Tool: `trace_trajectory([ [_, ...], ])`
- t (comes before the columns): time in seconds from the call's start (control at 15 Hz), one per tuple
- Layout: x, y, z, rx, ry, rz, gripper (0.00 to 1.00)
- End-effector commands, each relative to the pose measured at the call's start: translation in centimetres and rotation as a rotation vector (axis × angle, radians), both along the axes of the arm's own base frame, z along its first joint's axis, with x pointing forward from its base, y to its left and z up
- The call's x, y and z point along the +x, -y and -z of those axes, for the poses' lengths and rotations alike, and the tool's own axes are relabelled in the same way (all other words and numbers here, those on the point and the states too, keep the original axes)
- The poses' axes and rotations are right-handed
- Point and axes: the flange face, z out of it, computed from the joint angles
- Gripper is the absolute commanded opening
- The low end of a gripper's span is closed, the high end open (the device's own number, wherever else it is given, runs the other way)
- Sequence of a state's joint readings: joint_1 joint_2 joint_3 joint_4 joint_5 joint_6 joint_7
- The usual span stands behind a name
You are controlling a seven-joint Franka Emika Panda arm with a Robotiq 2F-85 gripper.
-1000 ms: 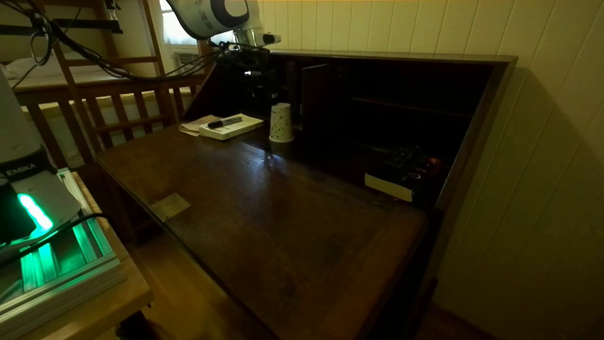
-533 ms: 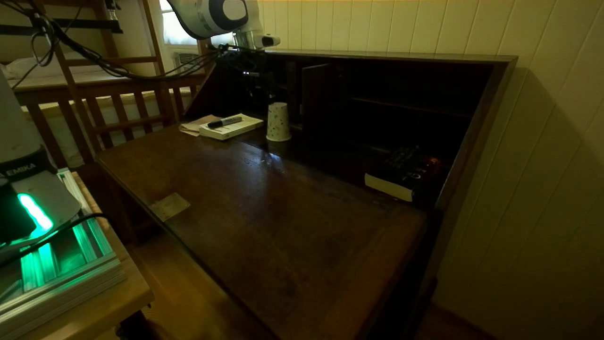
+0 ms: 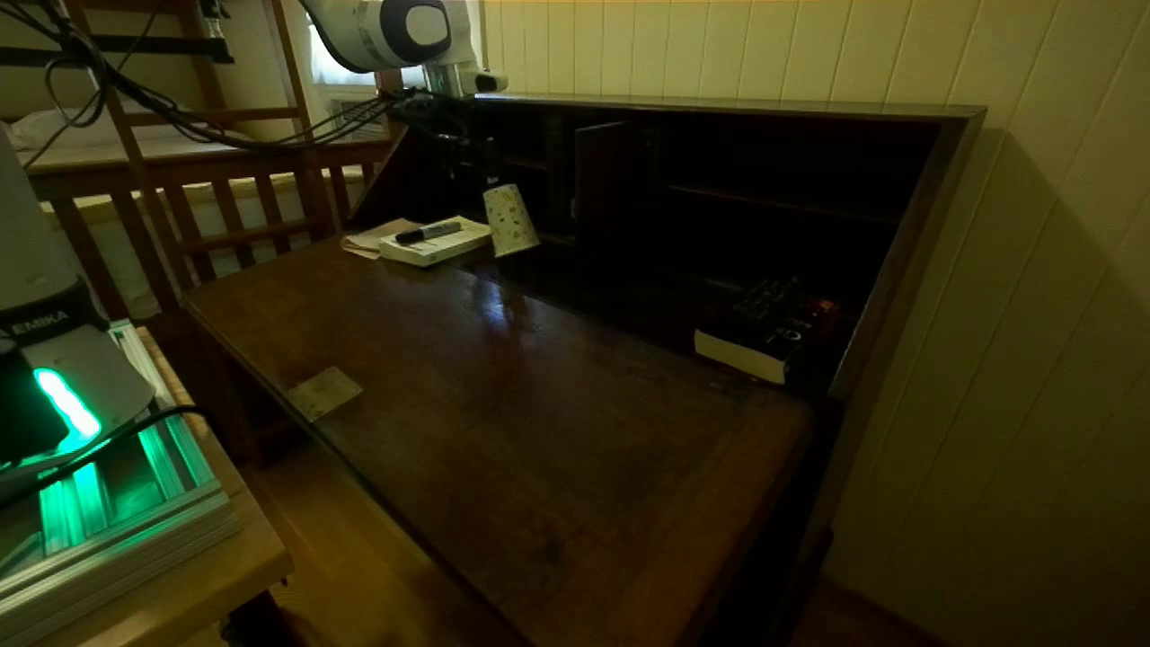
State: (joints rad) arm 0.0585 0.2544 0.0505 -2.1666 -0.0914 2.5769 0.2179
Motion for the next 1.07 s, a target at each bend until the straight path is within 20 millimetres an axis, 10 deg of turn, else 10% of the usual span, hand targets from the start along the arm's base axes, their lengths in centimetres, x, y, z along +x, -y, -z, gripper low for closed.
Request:
trace_trajectory([
  [0.0,0.2,-2.6,1.4,0.028,-0.029,-0.053,1.0],
  [0.47,-0.7,-4.1,0.5,0.027,-0.02,-0.099,1.0],
  [1.0,-1.2,1.4,-4.4,0.03,0.086,0.025,1.0],
])
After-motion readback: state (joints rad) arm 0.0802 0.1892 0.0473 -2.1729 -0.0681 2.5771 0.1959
